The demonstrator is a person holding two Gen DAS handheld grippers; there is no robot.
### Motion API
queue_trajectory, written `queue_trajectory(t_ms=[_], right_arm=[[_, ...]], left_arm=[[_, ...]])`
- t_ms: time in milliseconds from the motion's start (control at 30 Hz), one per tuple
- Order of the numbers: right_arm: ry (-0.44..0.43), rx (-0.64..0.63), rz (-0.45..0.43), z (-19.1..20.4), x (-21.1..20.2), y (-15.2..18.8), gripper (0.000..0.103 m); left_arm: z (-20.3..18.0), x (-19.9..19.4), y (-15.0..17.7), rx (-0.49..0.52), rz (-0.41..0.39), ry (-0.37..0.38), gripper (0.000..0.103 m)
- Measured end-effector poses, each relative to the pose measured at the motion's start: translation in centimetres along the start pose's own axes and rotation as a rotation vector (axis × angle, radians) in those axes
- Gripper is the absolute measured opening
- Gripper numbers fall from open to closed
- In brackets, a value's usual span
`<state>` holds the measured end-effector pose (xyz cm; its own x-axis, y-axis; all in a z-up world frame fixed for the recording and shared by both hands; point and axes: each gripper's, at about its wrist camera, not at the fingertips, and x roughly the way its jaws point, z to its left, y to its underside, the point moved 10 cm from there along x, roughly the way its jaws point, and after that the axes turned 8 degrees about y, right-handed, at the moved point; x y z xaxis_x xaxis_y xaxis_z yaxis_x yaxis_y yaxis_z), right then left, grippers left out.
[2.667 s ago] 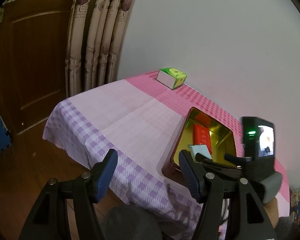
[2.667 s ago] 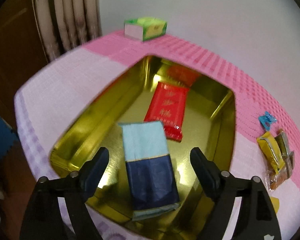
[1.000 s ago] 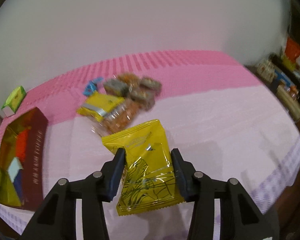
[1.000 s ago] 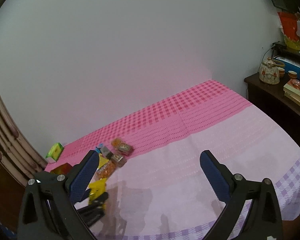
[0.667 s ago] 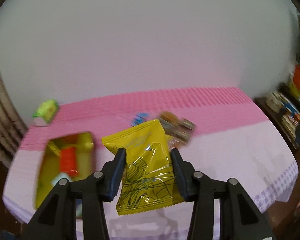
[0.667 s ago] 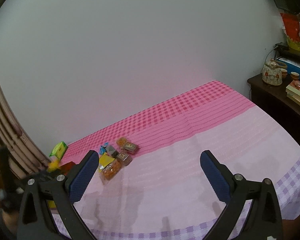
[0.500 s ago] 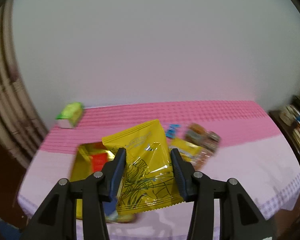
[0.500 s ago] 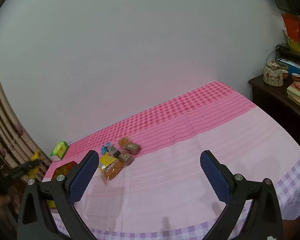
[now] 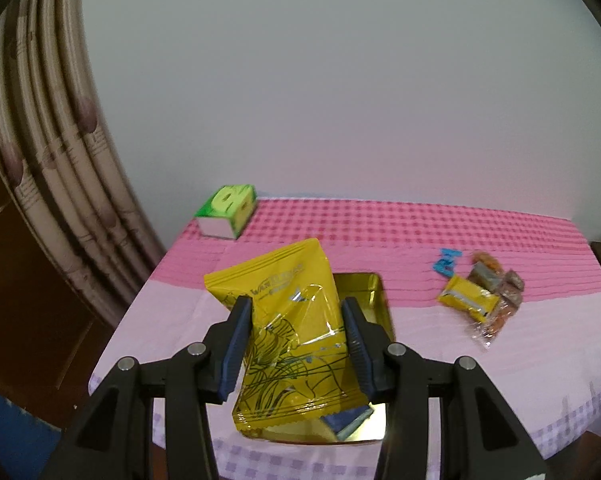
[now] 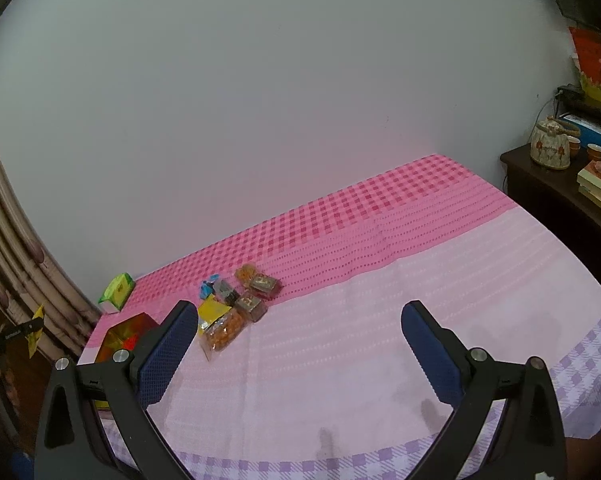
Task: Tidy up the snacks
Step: 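Carry the yellow packet into the tin tray and release it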
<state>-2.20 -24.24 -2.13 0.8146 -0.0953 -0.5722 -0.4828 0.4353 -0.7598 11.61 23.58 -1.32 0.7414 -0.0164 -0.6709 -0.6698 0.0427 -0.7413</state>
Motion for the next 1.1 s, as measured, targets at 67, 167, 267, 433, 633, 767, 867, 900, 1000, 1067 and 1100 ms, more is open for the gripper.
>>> queue_trajectory(t_ms=[67, 167, 267, 433, 633, 767, 867, 900, 1000, 1067, 1100], right_arm=[[0.000, 0.003, 0.005, 0.0, 0.2, 0.1, 0.101], [0.002, 0.001, 0.004, 0.0, 0.2, 0.1, 0.101], [0.002, 0.003, 0.004, 0.0, 0.2, 0.2, 0.101], [0.001, -0.001, 0.005, 0.1, 0.3, 0.2, 0.102], [0.002, -0.007, 0.012, 0.3, 0.3, 0.5, 0.102], [0.011, -0.009, 0.021, 0.1, 0.7, 0.8, 0.102], [0.018, -0.011, 0.031, 0.1, 1.1, 1.1, 0.102], [0.020, -0.012, 0.033, 0.2, 1.2, 1.2, 0.102], [0.026, -0.024, 0.046, 0.3, 1.6, 1.6, 0.102], [0.033, -0.031, 0.055, 0.3, 2.0, 1.9, 0.102], [0.034, -0.032, 0.057, 0.3, 2.1, 2.0, 0.102]], left_arm=[[0.5, 0.2, 0.6, 0.000, 0.011, -0.007, 0.046], [1.0, 0.3, 1.5, -0.003, 0.025, -0.014, 0.046], [1.2, 0.8, 2.5, 0.005, 0.048, -0.018, 0.046], [1.8, 1.7, 4.0, -0.014, 0.075, -0.029, 0.046], [2.5, 3.0, 5.8, -0.030, 0.108, -0.032, 0.046], [2.8, 3.9, 7.0, -0.029, 0.129, -0.033, 0.046], [2.7, 4.8, 7.8, -0.029, 0.143, -0.027, 0.046], [2.7, 5.2, 8.1, -0.027, 0.149, -0.024, 0.046], [2.4, 6.3, 8.8, -0.022, 0.164, -0.014, 0.046], [2.1, 7.0, 9.3, -0.020, 0.173, -0.002, 0.046], [2.0, 7.4, 9.5, -0.015, 0.178, -0.001, 0.046]])
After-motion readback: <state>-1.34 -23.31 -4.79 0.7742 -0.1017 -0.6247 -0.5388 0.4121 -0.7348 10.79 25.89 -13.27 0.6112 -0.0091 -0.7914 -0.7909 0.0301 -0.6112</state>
